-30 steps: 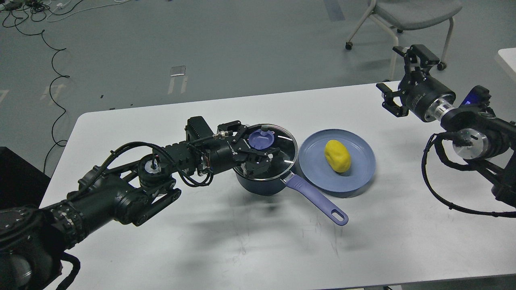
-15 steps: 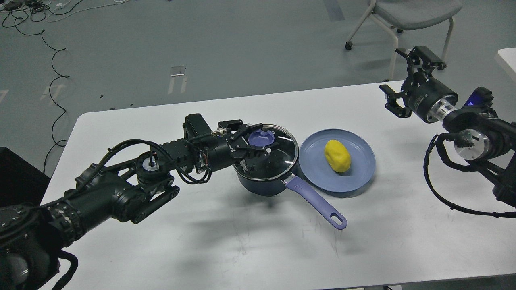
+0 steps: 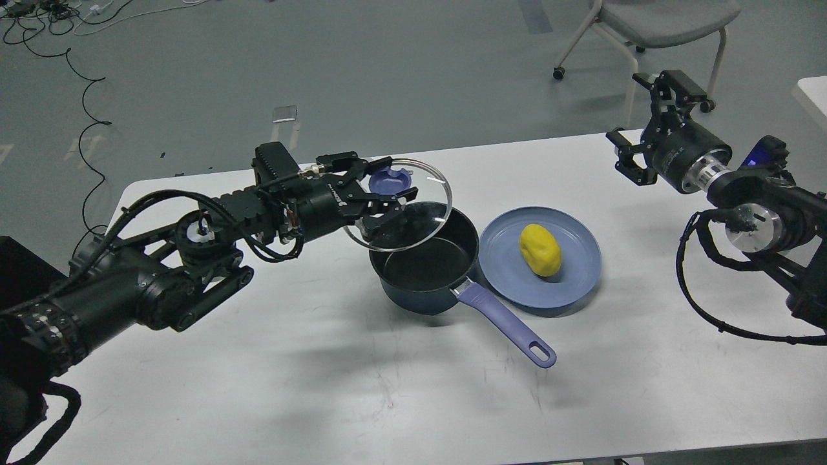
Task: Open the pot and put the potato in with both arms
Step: 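Move the lid away from the pot and set it on the table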
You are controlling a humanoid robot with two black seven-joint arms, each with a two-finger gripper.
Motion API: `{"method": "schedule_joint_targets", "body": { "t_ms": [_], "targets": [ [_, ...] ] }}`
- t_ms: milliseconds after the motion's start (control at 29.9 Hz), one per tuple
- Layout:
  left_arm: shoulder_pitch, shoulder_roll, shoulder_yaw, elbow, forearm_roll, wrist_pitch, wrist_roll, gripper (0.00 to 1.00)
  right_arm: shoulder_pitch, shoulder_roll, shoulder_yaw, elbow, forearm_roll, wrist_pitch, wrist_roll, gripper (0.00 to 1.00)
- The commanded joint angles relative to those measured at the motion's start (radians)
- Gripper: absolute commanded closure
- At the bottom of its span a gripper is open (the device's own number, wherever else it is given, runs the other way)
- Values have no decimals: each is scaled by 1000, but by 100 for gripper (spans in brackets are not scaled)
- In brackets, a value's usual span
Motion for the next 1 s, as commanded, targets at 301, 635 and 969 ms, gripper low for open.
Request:
{"method": "schedule_joint_targets", "body": {
  "t_ms": [301, 635, 969],
  "targets": [
    [147, 223, 1, 18, -137, 68, 0, 61, 0, -9, -6, -3, -3, 1, 0, 0],
    [329, 228, 3, 72, -139, 186, 0, 61, 3, -10, -8, -3, -6, 1, -2, 0],
    [347, 191, 3, 145, -146, 211, 0, 61, 5, -12, -8, 0, -6, 1, -2, 0]
  ]
}}
